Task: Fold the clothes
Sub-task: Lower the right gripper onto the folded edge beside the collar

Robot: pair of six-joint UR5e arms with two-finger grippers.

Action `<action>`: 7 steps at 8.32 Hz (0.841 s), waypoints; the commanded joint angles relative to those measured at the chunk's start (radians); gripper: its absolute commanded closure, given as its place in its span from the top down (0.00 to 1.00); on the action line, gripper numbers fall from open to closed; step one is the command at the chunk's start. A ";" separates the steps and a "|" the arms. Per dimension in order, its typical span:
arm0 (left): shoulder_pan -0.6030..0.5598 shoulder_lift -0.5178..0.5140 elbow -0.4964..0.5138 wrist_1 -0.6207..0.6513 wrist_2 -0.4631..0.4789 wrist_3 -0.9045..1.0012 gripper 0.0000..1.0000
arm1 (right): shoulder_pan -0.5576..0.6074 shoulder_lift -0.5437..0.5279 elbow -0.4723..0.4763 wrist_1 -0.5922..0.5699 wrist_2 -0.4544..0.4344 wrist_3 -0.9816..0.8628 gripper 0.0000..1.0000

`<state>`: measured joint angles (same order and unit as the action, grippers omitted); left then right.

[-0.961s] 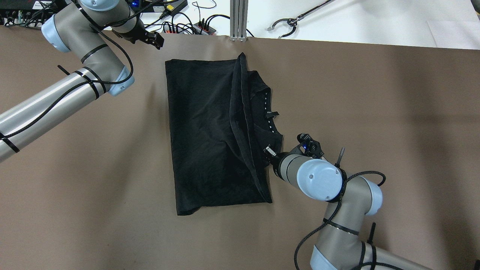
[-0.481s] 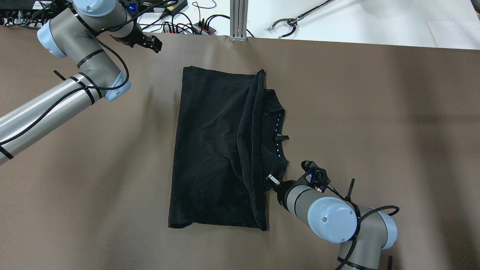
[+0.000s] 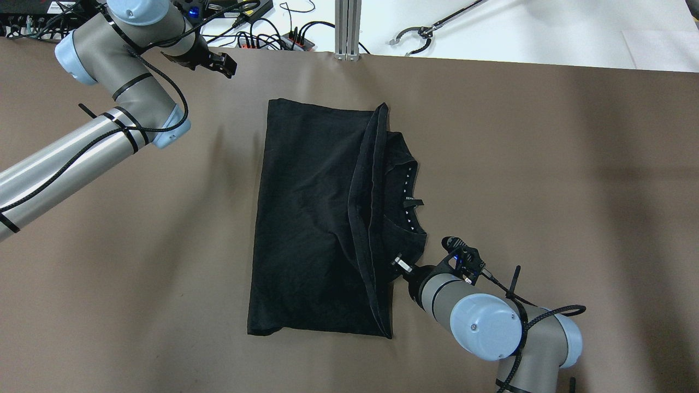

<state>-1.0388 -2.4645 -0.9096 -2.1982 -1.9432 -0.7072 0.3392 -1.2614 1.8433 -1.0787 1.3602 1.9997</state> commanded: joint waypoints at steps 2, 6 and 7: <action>0.000 0.001 -0.002 -0.002 0.000 0.000 0.94 | 0.102 0.063 0.011 -0.103 0.002 -0.224 0.94; 0.002 0.002 -0.002 -0.005 0.000 0.000 0.94 | 0.130 0.201 -0.022 -0.320 0.037 -0.359 0.94; 0.000 0.002 -0.002 -0.005 0.000 -0.002 0.94 | 0.130 0.256 -0.106 -0.320 0.054 -0.433 0.95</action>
<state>-1.0378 -2.4621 -0.9115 -2.2026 -1.9435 -0.7081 0.4665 -1.0755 1.8316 -1.3773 1.3930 1.6777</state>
